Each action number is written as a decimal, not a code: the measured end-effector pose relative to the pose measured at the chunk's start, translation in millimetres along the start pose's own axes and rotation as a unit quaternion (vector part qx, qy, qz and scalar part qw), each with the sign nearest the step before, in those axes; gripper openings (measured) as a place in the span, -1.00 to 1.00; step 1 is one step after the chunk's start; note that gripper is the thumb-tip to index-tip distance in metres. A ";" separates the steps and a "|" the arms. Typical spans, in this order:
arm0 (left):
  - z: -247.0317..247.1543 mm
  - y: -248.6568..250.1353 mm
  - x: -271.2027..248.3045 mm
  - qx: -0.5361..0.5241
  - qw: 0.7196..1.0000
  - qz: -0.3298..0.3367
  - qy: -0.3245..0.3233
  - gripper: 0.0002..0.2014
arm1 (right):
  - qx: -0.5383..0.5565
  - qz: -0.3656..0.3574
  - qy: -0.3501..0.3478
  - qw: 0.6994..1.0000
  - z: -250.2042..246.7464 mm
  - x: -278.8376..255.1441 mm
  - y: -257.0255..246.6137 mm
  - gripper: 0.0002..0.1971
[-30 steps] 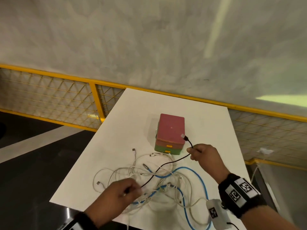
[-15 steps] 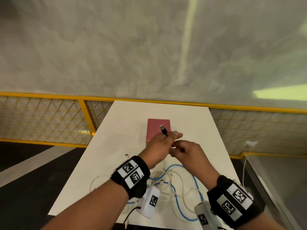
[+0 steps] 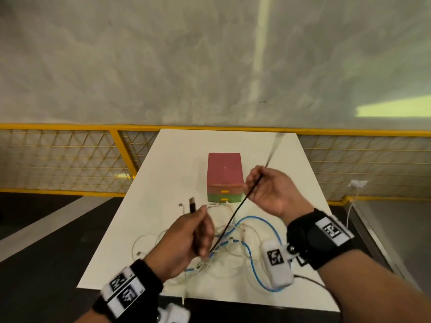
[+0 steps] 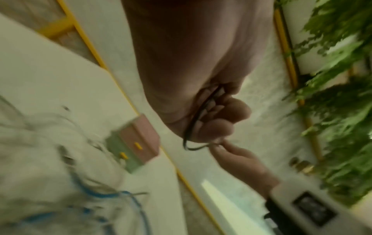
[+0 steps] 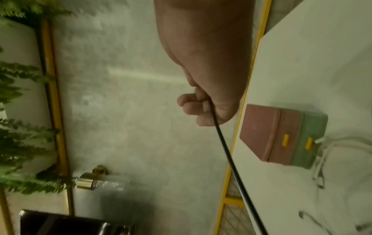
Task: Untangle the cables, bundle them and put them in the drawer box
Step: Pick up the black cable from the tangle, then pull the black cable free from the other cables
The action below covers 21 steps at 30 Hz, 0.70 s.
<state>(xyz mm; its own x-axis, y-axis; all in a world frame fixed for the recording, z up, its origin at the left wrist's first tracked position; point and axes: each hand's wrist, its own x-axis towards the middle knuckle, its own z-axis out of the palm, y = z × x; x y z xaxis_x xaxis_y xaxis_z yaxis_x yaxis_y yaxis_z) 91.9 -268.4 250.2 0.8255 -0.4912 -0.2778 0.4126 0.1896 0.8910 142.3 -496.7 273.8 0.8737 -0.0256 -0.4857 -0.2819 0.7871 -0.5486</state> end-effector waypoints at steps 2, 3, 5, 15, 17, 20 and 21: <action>-33.1 -15.1 -13.4 0.040 0.997 -0.061 0.033 -0.56 | -0.021 -0.006 0.025 0.999 -8.8 4.3 -10.7 -0.73; -48.0 -20.6 -19.3 0.060 0.993 -0.088 0.050 -0.56 | -0.040 -0.008 0.031 0.999 -13.1 5.1 -12.5 -0.74; -72.4 -28.4 -29.5 0.111 0.982 -0.132 0.076 -0.54 | -0.094 -0.006 0.033 0.995 -20.1 0.8 -11.6 -0.79; -71.5 -0.9 -4.7 0.018 0.990 -0.006 0.142 -0.51 | -0.639 0.266 -0.232 0.683 -59.0 -32.1 87.4 -0.86; -61.2 4.6 0.6 0.017 0.992 0.014 0.123 -0.51 | -0.656 0.255 -0.204 0.681 -63.1 -23.3 100.0 -0.85; -48.1 5.6 5.6 0.020 0.995 0.026 0.096 -0.51 | -0.581 0.204 -0.089 0.783 -71.3 2.1 107.5 -0.73; -44.7 5.2 6.6 0.026 0.995 0.029 0.092 -0.50 | -0.555 0.219 -0.067 0.800 -71.4 7.6 108.1 -0.72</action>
<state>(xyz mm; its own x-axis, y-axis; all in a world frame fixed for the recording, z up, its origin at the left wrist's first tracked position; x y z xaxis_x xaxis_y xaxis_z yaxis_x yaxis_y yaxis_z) 116.7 -232.7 237.0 0.9056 -0.3163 -0.2826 0.3461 0.1662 0.9234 90.2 -455.8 162.2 0.6092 0.2280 -0.7595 -0.6853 -0.3305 -0.6489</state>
